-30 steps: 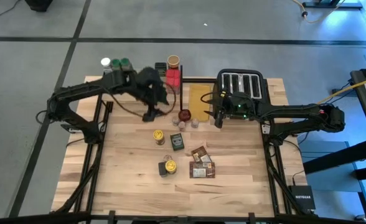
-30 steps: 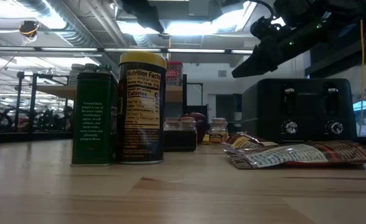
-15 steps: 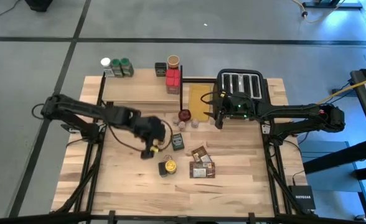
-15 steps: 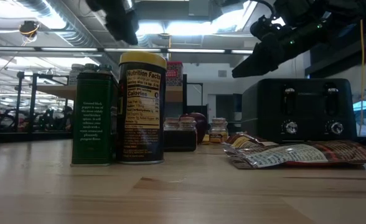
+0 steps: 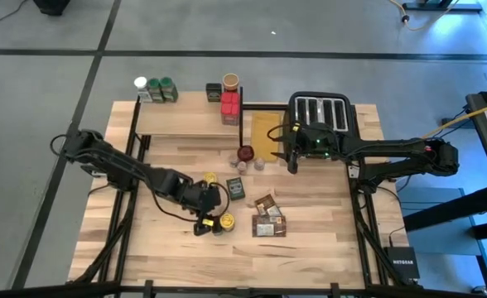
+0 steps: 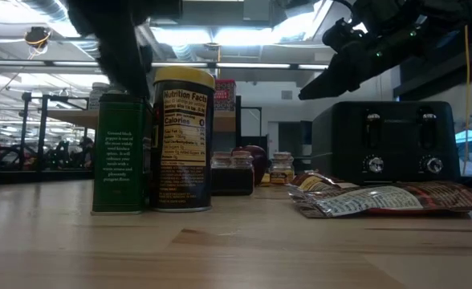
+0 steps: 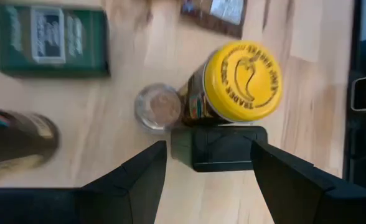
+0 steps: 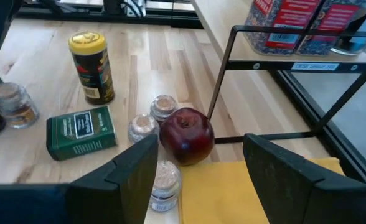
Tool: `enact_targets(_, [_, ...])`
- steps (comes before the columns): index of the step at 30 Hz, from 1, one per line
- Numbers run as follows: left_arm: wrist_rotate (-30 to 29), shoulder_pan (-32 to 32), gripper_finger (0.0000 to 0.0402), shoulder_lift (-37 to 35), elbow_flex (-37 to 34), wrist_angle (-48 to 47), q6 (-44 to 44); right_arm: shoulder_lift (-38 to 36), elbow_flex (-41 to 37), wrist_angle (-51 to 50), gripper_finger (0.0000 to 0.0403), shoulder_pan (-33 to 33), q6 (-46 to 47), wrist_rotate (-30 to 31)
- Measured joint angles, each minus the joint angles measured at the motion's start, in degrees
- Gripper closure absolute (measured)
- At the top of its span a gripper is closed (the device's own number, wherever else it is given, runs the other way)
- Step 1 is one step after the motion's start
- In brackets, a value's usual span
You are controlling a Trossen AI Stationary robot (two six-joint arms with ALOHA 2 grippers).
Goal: Shelf spices
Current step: Put the bottom black seasoning can aligned with the other black seasoning can on the shelf
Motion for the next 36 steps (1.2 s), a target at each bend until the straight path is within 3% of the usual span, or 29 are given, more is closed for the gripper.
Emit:
enact_targets(7, [-0.6,-1.8,0.0176,4.5,-0.3,2.3,-6.7,0.0,0.0,-0.2,0.0162,0.0,-1.0,0.0])
enact_targets(18, [-0.4,-4.5,0.0176,4.7,0.2,0.5,-23.5,0.0,0.0,-2.0,0.0162,0.0,-2.1,-2.8])
enact_targets(26, [-4.2,-5.0,0.0176,4.7,0.8,0.9,-28.0,0.0,0.0,-1.9,0.0162,0.0,-2.4,-3.0])
enact_targets(30, [-8.8,-6.3,0.0176,4.7,0.9,0.4,-30.9,0.0,0.0,-2.0,0.0162,0.0,-2.5,-3.0])
enact_targets(36, [-8.0,-8.0,0.0176,5.2,0.7,-0.4,-33.4,0.0,0.0,-2.0,0.0162,0.0,-3.8,-3.0])
